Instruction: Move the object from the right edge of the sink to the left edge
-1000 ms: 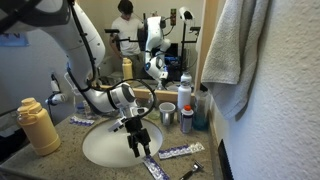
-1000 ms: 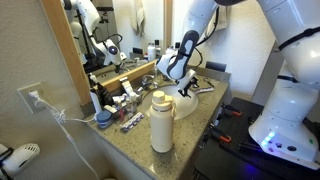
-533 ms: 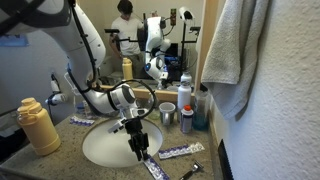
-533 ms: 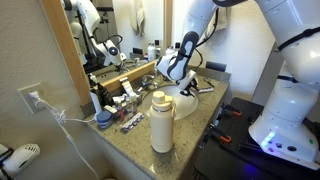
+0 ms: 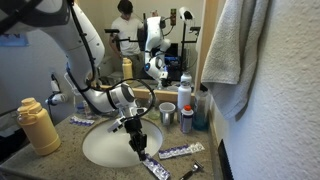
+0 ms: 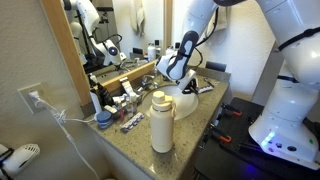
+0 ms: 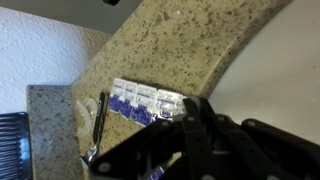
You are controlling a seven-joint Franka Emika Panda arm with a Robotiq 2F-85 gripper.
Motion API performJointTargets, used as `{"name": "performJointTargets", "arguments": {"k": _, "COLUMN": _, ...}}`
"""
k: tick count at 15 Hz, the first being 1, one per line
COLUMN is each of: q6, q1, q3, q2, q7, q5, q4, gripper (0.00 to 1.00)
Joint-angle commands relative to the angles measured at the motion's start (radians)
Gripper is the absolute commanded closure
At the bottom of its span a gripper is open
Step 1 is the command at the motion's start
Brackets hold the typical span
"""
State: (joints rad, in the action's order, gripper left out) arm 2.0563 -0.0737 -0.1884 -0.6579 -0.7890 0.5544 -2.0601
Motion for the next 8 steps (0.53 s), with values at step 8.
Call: {"name": "performJointTargets", "arguments": {"k": 8, "q6": -0.049, "q1": -0.035, "q3": -0.014, "q2": 0.058, "q7": -0.044, "q5": -0.016, "q4": -0.030, "gripper": 0.98}}
